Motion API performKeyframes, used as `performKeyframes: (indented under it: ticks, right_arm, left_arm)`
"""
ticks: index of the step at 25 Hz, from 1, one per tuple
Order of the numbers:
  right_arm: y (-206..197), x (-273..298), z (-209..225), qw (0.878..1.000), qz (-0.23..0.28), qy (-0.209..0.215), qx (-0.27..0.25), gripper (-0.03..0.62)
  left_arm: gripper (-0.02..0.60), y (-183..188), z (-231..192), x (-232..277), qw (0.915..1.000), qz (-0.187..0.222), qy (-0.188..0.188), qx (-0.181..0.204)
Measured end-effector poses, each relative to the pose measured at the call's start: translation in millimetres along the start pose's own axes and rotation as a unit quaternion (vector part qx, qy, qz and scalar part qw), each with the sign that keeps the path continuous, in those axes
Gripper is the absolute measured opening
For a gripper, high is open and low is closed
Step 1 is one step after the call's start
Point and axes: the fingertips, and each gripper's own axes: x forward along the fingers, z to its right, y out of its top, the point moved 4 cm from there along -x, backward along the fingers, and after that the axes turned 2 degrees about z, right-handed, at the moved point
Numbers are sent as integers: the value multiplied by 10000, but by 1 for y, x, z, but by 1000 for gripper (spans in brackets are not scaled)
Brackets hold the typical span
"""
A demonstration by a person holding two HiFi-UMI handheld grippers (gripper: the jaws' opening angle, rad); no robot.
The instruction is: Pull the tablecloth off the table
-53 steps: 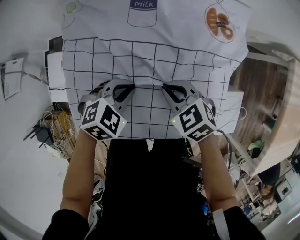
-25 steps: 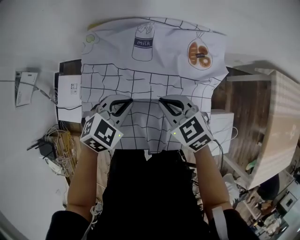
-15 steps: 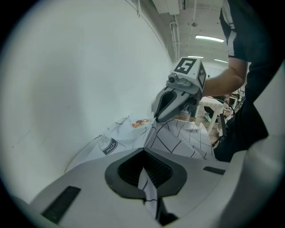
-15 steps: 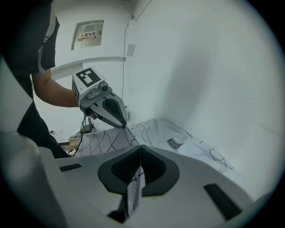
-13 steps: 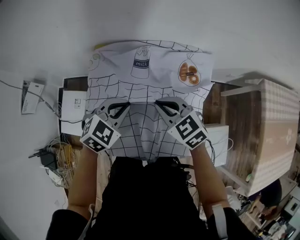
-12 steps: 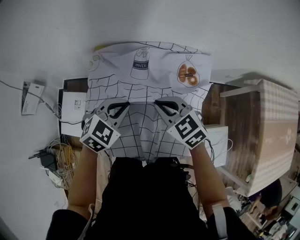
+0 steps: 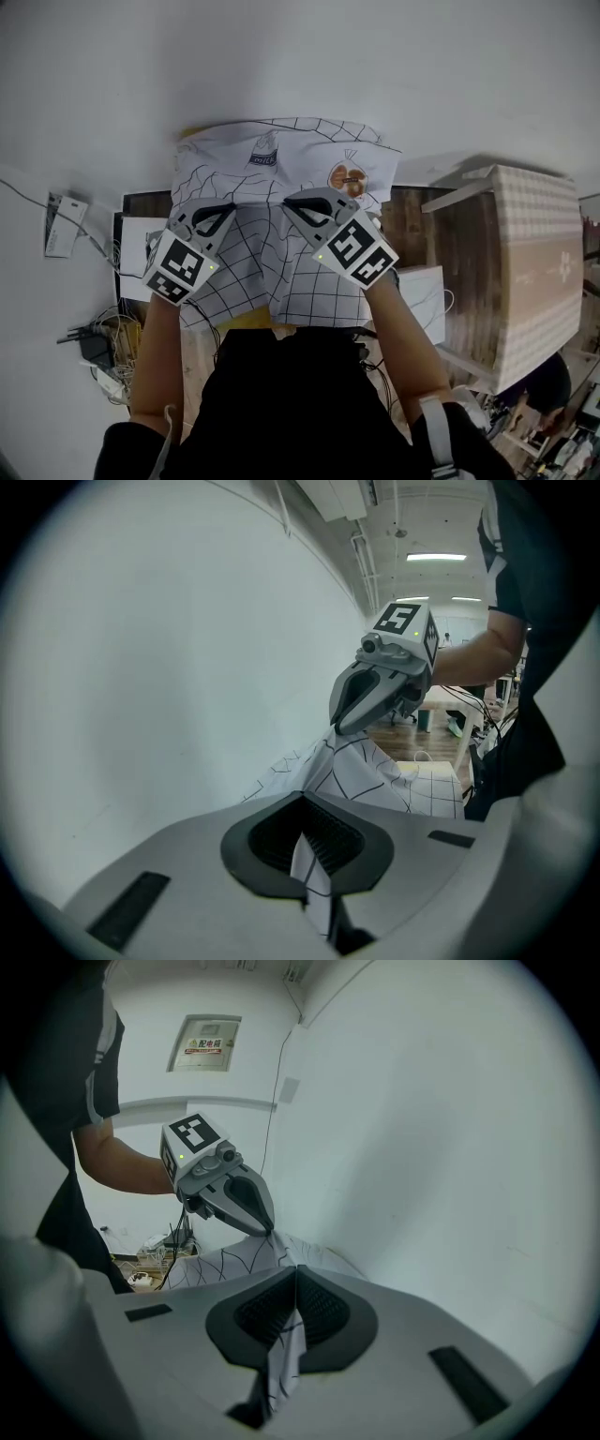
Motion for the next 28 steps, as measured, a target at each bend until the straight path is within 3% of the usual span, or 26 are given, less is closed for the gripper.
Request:
performKeyframes:
  ticks: [28]
  right_arm:
    - [117,-58,45,9917,701,-630,-878,20]
  left_arm:
    - [12,114,-52,-54,9919,935,690,522]
